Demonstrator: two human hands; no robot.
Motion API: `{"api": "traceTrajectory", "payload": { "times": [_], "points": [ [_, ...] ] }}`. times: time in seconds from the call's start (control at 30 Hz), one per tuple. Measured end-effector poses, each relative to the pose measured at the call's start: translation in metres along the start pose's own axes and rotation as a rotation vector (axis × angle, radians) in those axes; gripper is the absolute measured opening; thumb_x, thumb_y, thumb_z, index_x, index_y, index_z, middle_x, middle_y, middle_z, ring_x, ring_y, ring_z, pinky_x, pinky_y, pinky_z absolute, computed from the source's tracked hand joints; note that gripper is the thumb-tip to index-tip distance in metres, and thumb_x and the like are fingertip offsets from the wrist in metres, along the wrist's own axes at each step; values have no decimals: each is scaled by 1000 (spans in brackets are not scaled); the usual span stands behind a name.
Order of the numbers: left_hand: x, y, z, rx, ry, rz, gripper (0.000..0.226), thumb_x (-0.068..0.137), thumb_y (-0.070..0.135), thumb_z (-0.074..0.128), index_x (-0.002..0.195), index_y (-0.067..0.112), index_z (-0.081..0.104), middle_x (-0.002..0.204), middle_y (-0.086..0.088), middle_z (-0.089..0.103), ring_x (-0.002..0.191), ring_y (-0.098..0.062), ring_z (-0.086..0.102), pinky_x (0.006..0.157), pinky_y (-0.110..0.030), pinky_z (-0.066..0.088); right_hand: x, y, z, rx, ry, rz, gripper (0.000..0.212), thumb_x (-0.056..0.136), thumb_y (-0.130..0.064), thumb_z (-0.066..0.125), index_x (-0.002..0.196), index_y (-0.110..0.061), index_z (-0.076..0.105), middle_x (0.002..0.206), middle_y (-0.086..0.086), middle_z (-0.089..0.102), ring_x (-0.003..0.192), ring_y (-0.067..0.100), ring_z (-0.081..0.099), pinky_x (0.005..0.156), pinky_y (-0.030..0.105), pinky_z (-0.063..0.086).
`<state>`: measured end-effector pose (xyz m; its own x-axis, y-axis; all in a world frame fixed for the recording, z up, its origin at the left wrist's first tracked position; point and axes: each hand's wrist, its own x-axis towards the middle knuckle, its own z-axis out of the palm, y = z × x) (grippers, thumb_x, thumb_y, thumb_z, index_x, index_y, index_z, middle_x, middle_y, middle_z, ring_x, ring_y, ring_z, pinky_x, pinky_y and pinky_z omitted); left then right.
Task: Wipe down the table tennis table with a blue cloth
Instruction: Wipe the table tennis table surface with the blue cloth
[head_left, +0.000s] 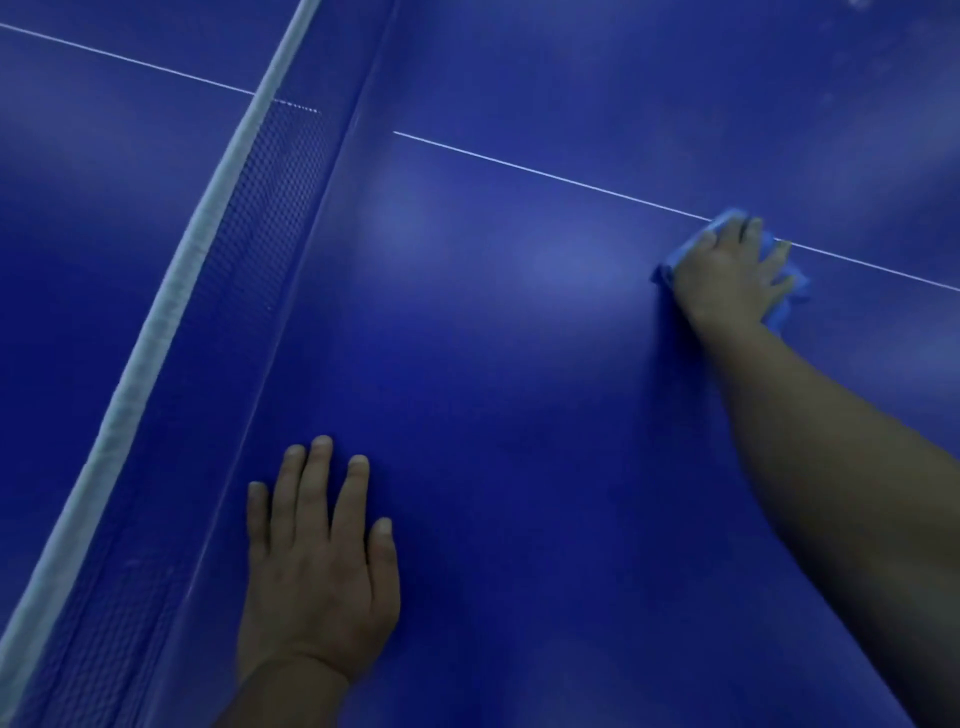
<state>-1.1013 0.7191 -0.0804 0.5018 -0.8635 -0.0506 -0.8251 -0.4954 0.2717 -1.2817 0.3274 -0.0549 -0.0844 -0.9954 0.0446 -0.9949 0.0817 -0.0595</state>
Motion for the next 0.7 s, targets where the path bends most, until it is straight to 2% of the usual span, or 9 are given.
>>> {"api": "traceTrajectory", "payload": {
  "times": [0.07,0.17,0.23,0.33,0.43,0.47,0.5,0.63,0.7],
  "points": [
    [0,2,-1,7,-9,-15,59,94,39,33,141,5,48,155,-18,33,147,-33,21,122,-46,-1,-22,-23,6,0,11,-124,55,103,-25,28,156,-8,23,164,8,20,149,42,13,115,63,17],
    [1,5,-3,-8,-12,-22,59,94,38,33,139,4,50,154,-20,35,147,-33,22,122,-44,-2,-79,-78,21,-49,-14,-798,54,103,-28,31,154,-12,32,163,6,27,147,41,21,114,61,21],
    [-1,5,-3,0,-11,-22,59,94,38,33,139,4,50,154,-20,35,147,-34,22,123,-43,-3,-80,-83,17,-65,-63,-987,54,104,-36,28,154,-19,34,163,0,28,149,35,22,117,56,18],
    [-1,5,-4,5,-17,-27,60,95,39,32,140,4,48,155,-19,32,147,-33,21,123,-43,-3,-18,-30,12,-196,3,-738,51,101,-26,33,149,-8,38,160,11,30,140,43,32,111,56,29],
    [0,7,-5,12,-45,-39,61,94,40,31,141,4,48,155,-19,33,148,-33,20,122,-43,-4,17,17,-1,-6,2,-21,54,102,-28,35,153,-11,28,161,8,26,146,41,21,114,60,21],
    [-1,8,-6,11,-55,-42,62,94,40,31,141,4,48,155,-20,33,148,-33,19,123,-43,-4,10,12,-2,24,-18,82,58,103,-33,37,156,-13,23,163,5,21,149,40,14,115,61,16],
    [0,9,-7,7,-64,-44,63,94,41,30,142,4,48,156,-19,32,148,-32,19,123,-42,-4,-3,-2,1,19,-24,51,64,102,-35,42,157,-13,19,165,4,18,151,39,11,115,62,14],
    [-1,9,-7,18,-81,-60,65,94,43,29,143,5,48,157,-18,30,150,-31,16,123,-41,-6,-78,-69,21,-30,-16,-738,55,103,-35,28,156,-17,27,164,0,24,150,35,18,116,60,18],
    [0,8,-6,12,-88,-57,65,94,44,29,142,4,48,157,-18,29,150,-31,16,122,-39,-8,-79,-65,22,-52,-63,-912,55,104,-38,24,155,-21,31,163,-3,26,150,34,21,117,57,16]
  ]
}}
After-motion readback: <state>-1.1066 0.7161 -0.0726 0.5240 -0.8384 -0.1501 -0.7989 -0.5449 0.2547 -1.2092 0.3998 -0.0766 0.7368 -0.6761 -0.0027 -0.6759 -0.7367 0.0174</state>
